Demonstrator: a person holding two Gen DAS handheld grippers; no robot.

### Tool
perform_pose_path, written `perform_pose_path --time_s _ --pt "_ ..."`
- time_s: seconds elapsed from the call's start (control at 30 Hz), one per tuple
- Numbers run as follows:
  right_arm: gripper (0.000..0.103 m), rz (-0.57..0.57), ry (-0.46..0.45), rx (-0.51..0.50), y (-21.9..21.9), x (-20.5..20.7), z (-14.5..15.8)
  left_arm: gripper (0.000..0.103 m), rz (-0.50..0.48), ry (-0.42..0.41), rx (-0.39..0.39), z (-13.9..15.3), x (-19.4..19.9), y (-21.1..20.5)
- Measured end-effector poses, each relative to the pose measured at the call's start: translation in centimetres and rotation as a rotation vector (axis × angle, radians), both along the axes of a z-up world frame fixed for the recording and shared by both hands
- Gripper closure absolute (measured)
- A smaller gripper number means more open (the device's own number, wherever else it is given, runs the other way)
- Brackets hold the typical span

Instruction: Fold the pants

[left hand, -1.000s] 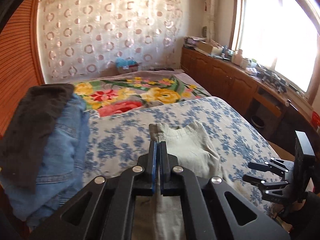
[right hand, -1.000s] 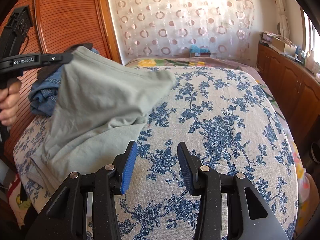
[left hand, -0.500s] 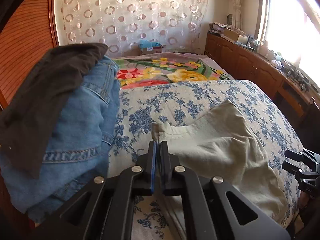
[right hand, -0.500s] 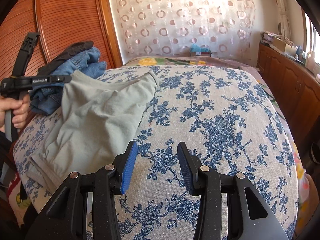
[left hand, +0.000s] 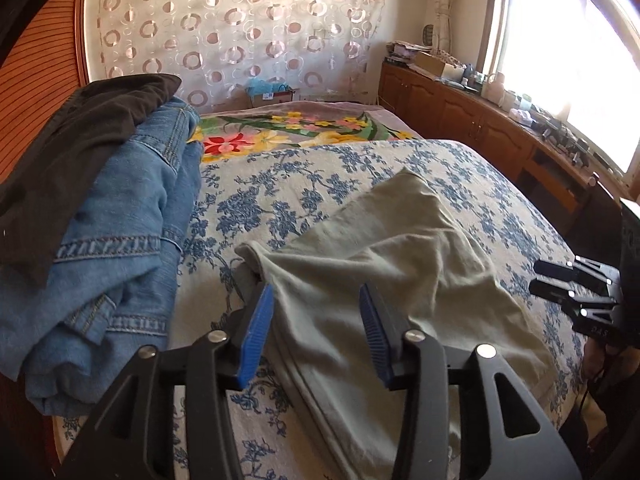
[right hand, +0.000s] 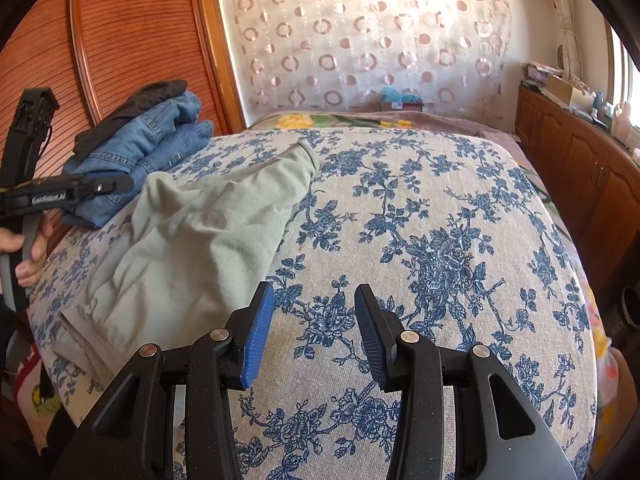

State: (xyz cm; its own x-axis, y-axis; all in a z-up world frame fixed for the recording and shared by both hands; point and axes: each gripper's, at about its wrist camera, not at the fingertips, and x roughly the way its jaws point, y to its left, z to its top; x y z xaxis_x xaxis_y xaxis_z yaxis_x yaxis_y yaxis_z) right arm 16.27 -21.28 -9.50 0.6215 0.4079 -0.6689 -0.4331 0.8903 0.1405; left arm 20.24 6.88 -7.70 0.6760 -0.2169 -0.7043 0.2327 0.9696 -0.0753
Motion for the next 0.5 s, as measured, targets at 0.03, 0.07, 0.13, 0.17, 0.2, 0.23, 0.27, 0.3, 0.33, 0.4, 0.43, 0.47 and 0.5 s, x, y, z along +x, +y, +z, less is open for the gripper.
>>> perform_pose_path --time_s 0.03,0.07,0.13,0.17,0.2,0.23,0.27,0.3,0.33,0.4,0.43,0.47,0.5 --pt "0.061 -0.001 0.000 0.000 -0.1 0.0 0.0 0.050 -0.007 -0.002 0.004 -0.2 -0.2 -0.2" --pt "0.061 -0.001 0.000 0.000 0.0 0.0 0.0 0.044 -0.014 -0.003 0.007 -0.4 -0.5 -0.3" --pt "0.061 0.001 0.000 -0.001 0.0 0.0 0.0 0.038 -0.020 -0.003 0.003 -0.7 -0.9 -0.4" --pt "0.061 0.001 0.000 -0.001 0.0 0.0 0.0 0.037 -0.024 -0.001 -0.001 -0.9 -1.1 -0.4" --pt "0.061 0.000 0.000 -0.001 0.0 0.0 0.0 0.037 -0.027 0.002 -0.002 -1.1 -1.3 -0.5" --pt "0.061 0.001 0.000 -0.001 0.0 0.0 0.0 0.037 -0.028 0.003 0.000 -1.2 -1.4 -0.5" --pt "0.061 0.000 0.000 -0.001 0.0 0.0 0.0 0.037 -0.029 0.004 0.001 -1.4 -1.7 -0.6" --pt "0.061 0.000 0.000 0.000 0.0 0.0 0.0 0.037 -0.027 0.005 0.006 -1.5 -1.9 -0.6" --pt "0.061 0.000 0.000 0.000 0.0 0.0 0.0 0.037 -0.029 0.007 0.011 -1.6 -2.1 -0.8" --pt "0.061 0.000 0.001 0.000 0.0 0.0 0.0 0.037 -0.041 0.012 0.016 -1.9 -2.8 -1.0" --pt "0.061 0.000 0.001 0.000 0.0 0.0 0.0 0.037 -0.042 0.015 0.020 -2.1 -3.3 -1.1" --pt "0.061 0.001 0.001 -0.001 0.0 -0.1 0.0 0.037 -0.042 0.018 0.022 -2.2 -3.6 -1.2" --pt "0.061 0.000 0.001 -0.001 0.1 0.0 0.1 0.037 -0.045 0.022 0.022 -2.4 -4.1 -1.4"
